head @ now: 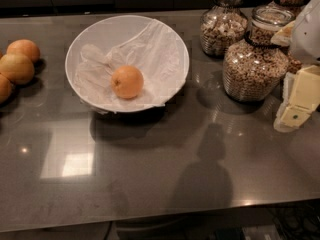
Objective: Pick orange from white bowl
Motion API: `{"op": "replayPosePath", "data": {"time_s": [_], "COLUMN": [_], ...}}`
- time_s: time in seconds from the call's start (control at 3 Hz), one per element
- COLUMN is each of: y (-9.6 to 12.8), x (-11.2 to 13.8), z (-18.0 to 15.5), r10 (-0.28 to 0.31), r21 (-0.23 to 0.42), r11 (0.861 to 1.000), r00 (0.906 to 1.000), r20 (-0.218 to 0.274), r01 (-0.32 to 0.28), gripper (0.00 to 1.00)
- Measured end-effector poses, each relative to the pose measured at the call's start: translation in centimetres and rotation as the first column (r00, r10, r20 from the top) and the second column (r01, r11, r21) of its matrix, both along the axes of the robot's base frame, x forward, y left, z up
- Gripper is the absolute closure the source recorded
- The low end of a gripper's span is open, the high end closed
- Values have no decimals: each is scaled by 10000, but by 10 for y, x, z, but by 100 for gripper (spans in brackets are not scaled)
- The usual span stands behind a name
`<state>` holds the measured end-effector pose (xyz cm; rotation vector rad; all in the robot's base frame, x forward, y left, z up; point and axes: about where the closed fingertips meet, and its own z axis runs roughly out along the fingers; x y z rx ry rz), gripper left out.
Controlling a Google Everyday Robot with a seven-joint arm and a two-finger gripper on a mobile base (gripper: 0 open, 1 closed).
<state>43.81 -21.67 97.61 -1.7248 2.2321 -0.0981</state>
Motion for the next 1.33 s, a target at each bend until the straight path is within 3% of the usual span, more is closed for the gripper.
{"op": "replayPosePath", "data": {"time_s": [0.67, 1.0, 1.33], "y": [5, 40, 86], "x": [5, 38, 67], "z": [-1, -4, 4], "r10": [24, 671, 1687], "r21": [184, 628, 1087], "r11": [9998, 9957, 9785], "r00": [10000, 9976, 9834], "r20": [14, 165, 667], "r01": [-24, -681, -1752], "gripper": [0, 0, 0]}}
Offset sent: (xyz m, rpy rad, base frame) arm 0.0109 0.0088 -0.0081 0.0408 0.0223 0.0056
